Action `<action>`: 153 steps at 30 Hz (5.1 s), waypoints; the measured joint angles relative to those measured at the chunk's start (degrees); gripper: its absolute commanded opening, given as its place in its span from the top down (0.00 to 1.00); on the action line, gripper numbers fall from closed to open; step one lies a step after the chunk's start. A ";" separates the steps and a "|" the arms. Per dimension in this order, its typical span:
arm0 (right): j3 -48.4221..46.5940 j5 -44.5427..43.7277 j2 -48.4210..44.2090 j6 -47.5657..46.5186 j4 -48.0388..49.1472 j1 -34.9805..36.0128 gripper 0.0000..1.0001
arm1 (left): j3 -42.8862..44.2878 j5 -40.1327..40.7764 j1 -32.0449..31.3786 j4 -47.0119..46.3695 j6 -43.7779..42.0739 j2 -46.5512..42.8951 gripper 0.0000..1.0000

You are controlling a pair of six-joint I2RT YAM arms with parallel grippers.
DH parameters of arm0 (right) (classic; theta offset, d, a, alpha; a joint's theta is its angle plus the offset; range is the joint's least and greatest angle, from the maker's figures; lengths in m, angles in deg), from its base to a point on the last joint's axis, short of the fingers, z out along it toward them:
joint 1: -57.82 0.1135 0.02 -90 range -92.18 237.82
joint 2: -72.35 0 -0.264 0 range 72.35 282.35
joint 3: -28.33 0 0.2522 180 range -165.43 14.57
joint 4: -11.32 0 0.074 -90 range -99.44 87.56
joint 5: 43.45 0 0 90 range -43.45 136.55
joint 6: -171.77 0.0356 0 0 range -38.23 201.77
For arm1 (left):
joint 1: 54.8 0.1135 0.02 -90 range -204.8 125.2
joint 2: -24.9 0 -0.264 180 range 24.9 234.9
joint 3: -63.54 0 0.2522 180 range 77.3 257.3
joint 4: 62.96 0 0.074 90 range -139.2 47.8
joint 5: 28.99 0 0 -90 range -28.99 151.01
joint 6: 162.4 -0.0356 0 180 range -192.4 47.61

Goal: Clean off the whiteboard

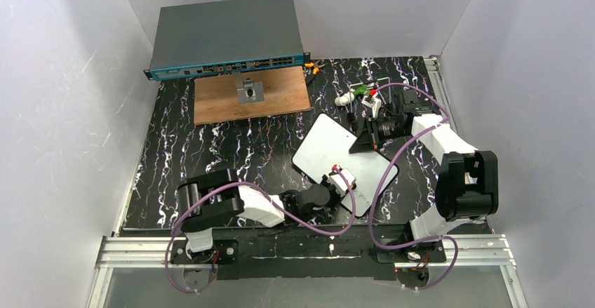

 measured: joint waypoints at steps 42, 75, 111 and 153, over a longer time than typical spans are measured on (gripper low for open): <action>0.72 -1.38 0.00 0.44 -0.46 -1.18 0.99 | -1.86 -14.36 0.20 -10.03 -1.90 5.49 1.00; 0.72 -0.44 0.04 1.31 1.18 -1.09 0.99 | -2.03 -7.61 2.29 -13.18 0.87 4.42 1.00; 0.74 0.87 0.11 0.00 0.44 -0.61 0.99 | -1.77 -4.20 3.65 -11.37 -2.23 1.77 1.00; 0.74 1.25 0.13 -0.20 -0.07 -0.66 0.99 | -2.01 -8.76 2.29 -13.66 0.11 1.42 1.00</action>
